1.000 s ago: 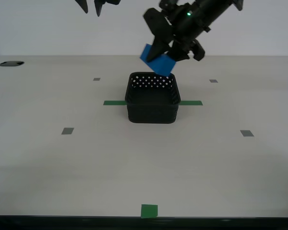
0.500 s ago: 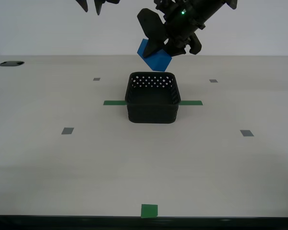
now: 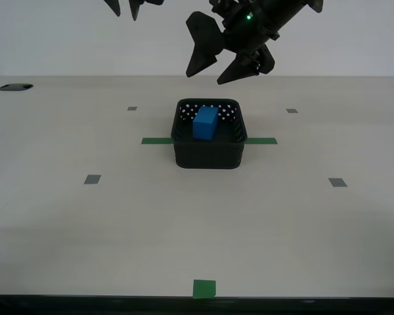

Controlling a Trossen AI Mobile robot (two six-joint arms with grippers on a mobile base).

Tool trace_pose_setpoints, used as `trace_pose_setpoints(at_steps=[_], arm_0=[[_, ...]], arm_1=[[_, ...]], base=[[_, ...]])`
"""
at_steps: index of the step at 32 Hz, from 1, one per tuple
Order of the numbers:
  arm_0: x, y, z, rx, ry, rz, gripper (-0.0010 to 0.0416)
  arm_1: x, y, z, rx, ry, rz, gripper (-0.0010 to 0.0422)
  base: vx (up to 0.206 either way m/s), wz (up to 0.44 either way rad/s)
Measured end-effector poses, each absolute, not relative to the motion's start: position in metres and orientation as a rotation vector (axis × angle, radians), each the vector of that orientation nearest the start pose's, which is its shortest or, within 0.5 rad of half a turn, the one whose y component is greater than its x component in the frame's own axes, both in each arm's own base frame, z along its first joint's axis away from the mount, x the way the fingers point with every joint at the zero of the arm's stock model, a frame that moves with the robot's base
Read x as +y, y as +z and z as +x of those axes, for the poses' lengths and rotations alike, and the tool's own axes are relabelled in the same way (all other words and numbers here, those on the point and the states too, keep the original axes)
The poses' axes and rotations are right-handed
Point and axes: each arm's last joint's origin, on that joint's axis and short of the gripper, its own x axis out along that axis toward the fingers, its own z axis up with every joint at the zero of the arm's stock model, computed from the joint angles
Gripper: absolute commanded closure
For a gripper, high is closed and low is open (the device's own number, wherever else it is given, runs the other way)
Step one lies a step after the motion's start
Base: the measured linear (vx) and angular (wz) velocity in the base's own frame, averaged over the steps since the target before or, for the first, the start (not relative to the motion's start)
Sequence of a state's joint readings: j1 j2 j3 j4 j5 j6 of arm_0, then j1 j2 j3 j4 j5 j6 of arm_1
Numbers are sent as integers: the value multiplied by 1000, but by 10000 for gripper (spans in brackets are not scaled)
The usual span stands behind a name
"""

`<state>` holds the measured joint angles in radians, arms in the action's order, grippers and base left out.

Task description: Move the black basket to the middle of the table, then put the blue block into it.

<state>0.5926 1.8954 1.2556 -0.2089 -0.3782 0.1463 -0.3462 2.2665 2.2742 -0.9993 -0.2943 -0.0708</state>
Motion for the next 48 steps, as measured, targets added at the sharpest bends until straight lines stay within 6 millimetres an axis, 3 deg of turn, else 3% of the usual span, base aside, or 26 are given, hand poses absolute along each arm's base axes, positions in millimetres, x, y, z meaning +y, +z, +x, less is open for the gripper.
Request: trace_pose_setpoints(at_steps=[48], arm_0=[[231,184,326,936,826,25,19]], arm_1=[[-157,288,461,934,-15,244,247]], base=[[0,0]])
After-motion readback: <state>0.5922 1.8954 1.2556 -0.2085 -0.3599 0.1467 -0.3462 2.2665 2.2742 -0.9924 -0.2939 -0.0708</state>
